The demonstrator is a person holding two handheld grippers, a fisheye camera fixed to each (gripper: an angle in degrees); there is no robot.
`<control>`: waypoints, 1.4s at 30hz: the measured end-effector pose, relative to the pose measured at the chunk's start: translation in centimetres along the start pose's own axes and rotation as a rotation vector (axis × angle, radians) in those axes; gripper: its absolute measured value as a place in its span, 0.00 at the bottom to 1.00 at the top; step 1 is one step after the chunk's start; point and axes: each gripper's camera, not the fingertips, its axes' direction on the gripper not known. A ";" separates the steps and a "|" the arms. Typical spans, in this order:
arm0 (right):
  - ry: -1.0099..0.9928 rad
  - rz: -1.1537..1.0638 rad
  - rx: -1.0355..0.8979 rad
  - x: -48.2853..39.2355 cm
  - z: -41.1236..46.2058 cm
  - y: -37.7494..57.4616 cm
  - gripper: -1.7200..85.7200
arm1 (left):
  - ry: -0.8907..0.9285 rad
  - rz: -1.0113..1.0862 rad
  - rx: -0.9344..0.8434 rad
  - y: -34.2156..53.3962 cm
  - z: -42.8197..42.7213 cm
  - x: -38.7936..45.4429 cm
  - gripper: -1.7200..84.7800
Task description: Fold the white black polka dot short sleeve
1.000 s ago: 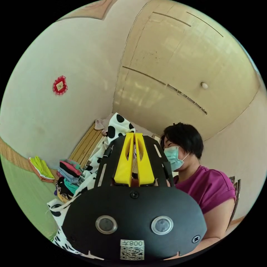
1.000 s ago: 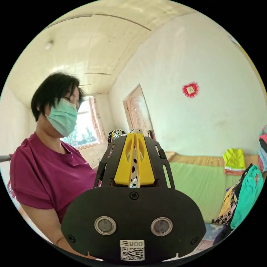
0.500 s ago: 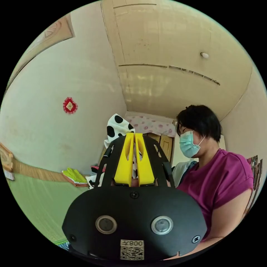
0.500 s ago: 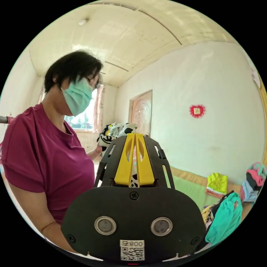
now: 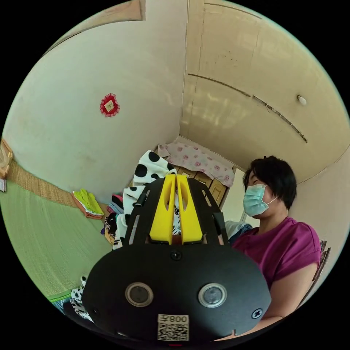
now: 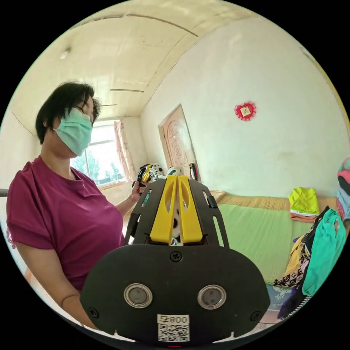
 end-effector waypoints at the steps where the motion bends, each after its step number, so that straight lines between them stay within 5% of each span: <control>1: 0.023 -0.026 -0.005 -0.6 0.1 -0.2 0.02 | -0.011 0.054 -0.005 -0.5 0.4 1.4 0.02; 15: 0.110 -0.126 0.041 -2.7 -0.9 -4.3 0.02 | -0.009 0.123 -0.008 -3.3 0.3 7.4 0.02; 19: -0.078 -0.286 0.167 -6.7 -3.0 -5.2 0.02 | 0.187 0.282 0.079 -4.4 -1.3 11.4 0.02; 22: 0.059 -0.412 0.137 -9.4 -3.0 -4.9 0.02 | -0.111 0.303 -0.007 -5.0 -1.8 11.6 0.02; 25: -0.008 -0.272 0.052 -5.8 -0.1 -4.3 0.02 | -0.013 0.126 0.009 -5.1 -2.1 8.0 0.02; 42: 0.104 -0.365 0.035 -5.6 4.6 -9.9 0.02 | -0.038 0.293 0.016 -10.4 -5.2 6.6 0.02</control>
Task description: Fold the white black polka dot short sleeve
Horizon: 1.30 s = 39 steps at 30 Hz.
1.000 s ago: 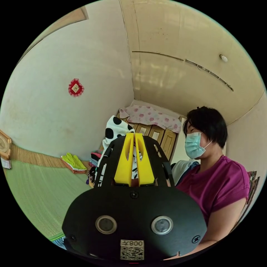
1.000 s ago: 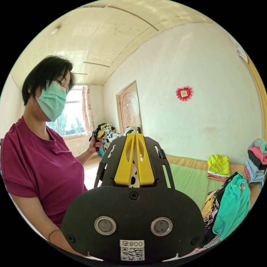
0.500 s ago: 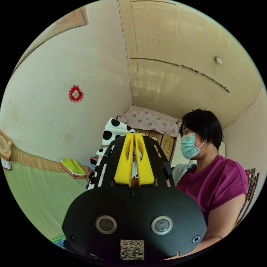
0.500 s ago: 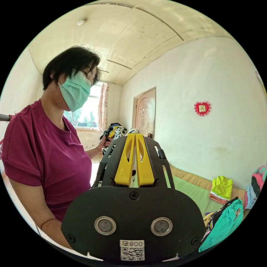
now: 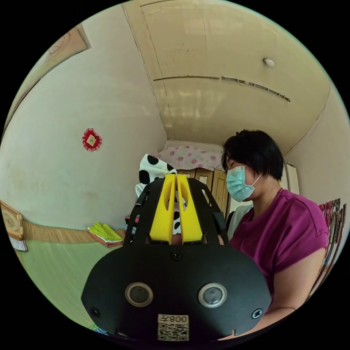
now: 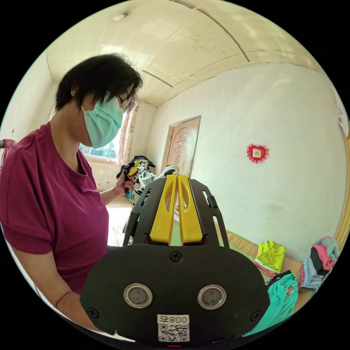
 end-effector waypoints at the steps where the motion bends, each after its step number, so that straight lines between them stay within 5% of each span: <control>1: 0.004 0.000 -0.001 0.4 0.4 -0.2 0.02 | -0.006 0.007 -0.004 -0.4 -0.1 -0.9 0.02; 9: 0.099 0.101 -0.130 11.6 12.3 -2.0 0.02 | -0.249 -0.083 -0.093 -3.2 1.1 -12.9 0.03; 16: 0.189 0.360 -0.431 30.9 32.8 0.0 0.02 | -0.538 -0.360 -0.246 -3.6 4.4 -36.8 0.04; 23: 0.401 0.716 -0.789 45.1 48.5 13.7 0.03 | -0.725 -0.641 -0.503 6.4 -0.1 -53.5 0.13; 29: 0.225 0.890 -0.963 41.8 48.1 31.4 0.08 | -0.717 -0.972 -0.755 21.9 -11.7 -52.9 0.13; 34: 0.068 0.933 -1.122 32.8 45.6 39.1 0.11 | -0.721 -1.202 -0.689 28.0 -19.5 -48.0 0.13; 39: 0.038 0.654 -1.270 23.3 46.8 38.8 0.12 | -0.694 -1.231 -0.632 28.8 -21.3 -47.0 0.12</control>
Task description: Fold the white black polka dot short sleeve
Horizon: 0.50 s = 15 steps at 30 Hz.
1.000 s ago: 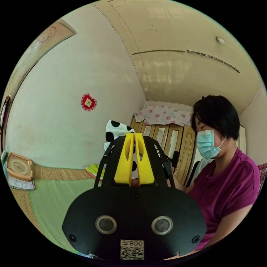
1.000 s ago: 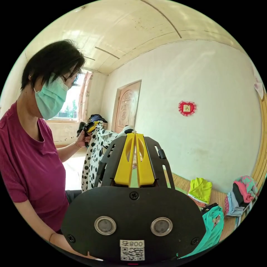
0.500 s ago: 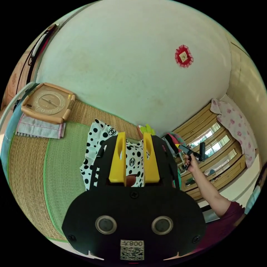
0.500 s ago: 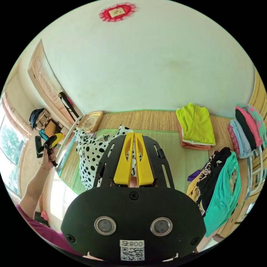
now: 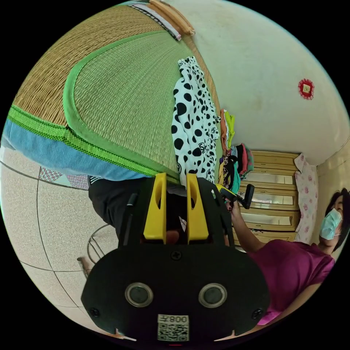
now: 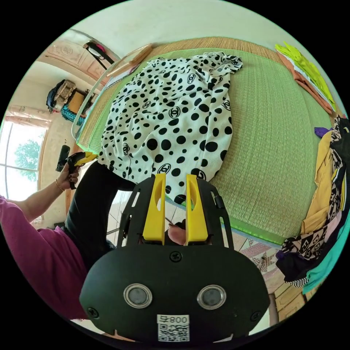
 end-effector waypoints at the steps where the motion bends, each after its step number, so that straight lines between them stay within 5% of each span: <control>1: 0.026 -0.014 0.004 -0.6 0.0 0.1 0.13 | 0.000 0.015 -0.010 -0.3 0.0 0.1 0.12; 15: 0.185 0.111 0.012 -1.6 1.0 1.4 0.10 | 0.059 0.017 0.019 -2.6 -2.1 -3.6 0.12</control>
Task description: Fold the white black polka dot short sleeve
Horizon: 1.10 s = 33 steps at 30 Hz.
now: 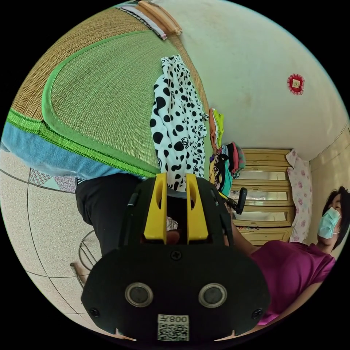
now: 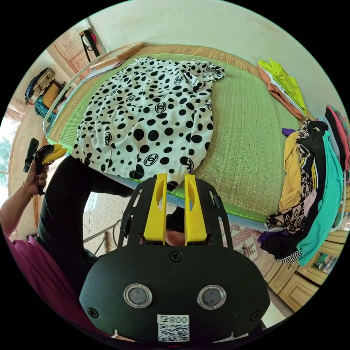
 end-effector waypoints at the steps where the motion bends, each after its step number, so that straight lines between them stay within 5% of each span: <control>1: -0.001 0.002 -0.008 0.0 0.2 0.0 0.09 | 0.004 0.000 0.002 0.0 -0.1 -0.3 0.12; 8: -0.069 -0.006 0.015 0.1 -2.8 -0.1 0.02 | 0.022 0.028 0.019 0.1 -0.9 -1.1 0.11; 18: -0.487 0.003 0.397 5.1 -18.6 0.1 0.02 | -0.062 0.110 -0.010 1.5 0.2 -0.8 0.11; 33: -0.513 0.041 0.446 6.7 -22.4 1.1 0.02 | -0.381 0.306 -0.127 1.3 11.3 5.2 0.15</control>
